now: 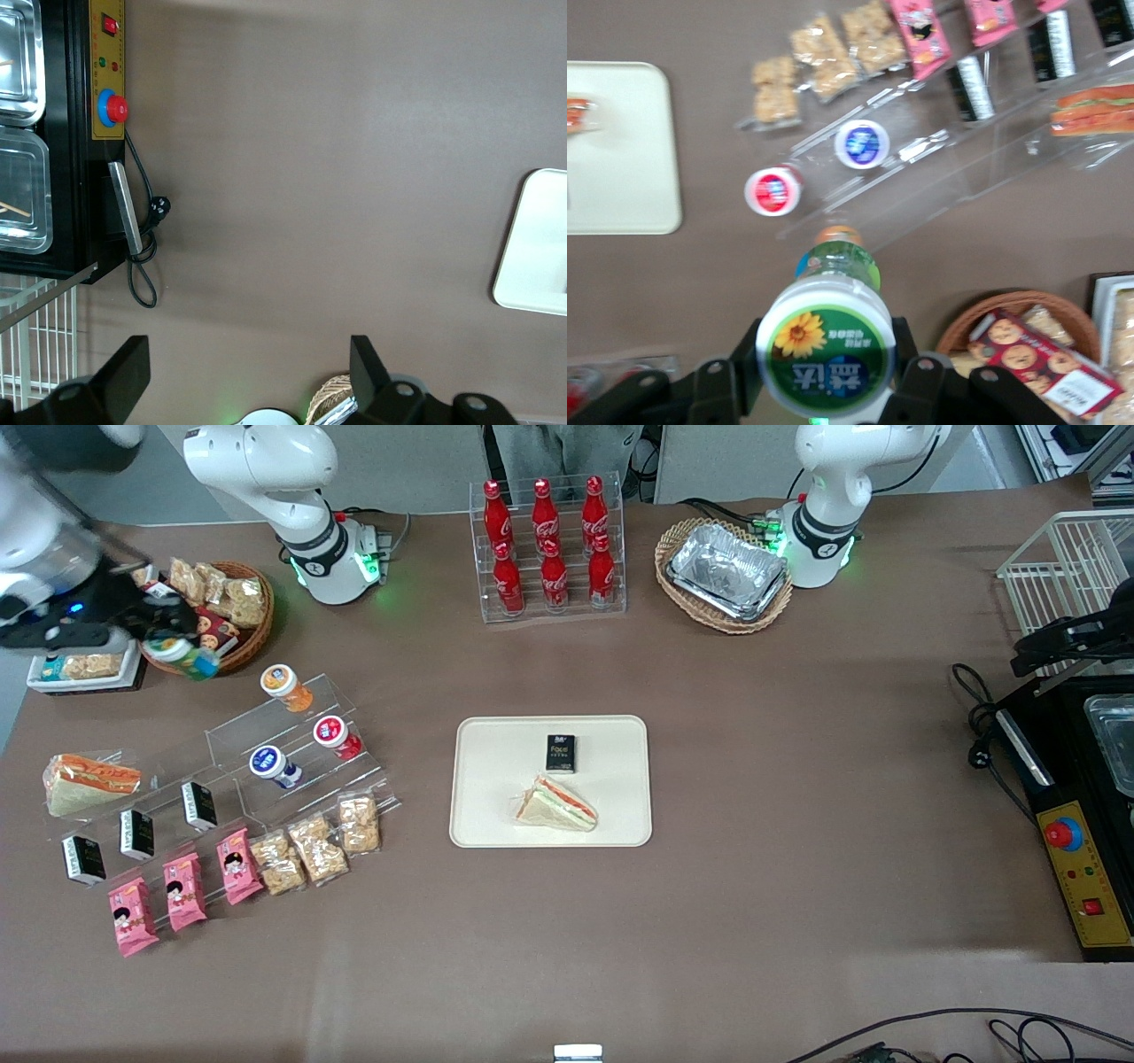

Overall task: Place green gum on tray
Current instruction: 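Carry the green gum bottle with the right gripper to the cream tray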

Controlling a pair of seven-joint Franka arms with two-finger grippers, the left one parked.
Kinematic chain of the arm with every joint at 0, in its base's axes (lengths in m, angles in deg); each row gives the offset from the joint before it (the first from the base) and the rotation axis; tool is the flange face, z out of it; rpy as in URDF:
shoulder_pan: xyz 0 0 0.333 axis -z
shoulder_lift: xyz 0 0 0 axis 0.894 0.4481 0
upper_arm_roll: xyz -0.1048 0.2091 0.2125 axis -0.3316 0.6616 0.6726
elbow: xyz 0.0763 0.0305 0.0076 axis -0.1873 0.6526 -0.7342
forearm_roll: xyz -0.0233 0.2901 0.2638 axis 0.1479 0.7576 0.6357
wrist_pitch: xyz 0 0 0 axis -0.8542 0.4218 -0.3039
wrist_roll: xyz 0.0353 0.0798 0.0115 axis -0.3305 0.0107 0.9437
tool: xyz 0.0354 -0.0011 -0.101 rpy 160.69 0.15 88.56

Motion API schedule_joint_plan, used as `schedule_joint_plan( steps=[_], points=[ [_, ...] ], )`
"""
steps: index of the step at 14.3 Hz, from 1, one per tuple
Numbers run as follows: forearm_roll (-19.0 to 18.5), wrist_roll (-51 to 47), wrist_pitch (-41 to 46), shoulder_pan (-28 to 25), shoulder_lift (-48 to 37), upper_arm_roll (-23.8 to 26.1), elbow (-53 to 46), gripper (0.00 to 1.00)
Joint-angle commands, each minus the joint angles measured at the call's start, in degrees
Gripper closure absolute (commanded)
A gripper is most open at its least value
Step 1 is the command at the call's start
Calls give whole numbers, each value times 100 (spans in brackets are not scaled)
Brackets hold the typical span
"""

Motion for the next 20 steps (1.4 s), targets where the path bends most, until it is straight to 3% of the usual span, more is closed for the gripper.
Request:
schedule_joint_plan(
  steps=[1,4,6,10,15,20],
  points=[
    [634,-1688,-14,-74,249,1137,-264,81],
    [715,-2982,-1136,-83,784,2226,60,81],
    [688,-3467,-1901,-74,1223,2598,316,81],
    [566,-3925,-3333,-293,2243,2722,763,81],
    [-532,-4874,-4548,-645,3377,2722,958,81],
    [-1016,-5156,-5103,-645,4002,2713,958,81]
  ],
)
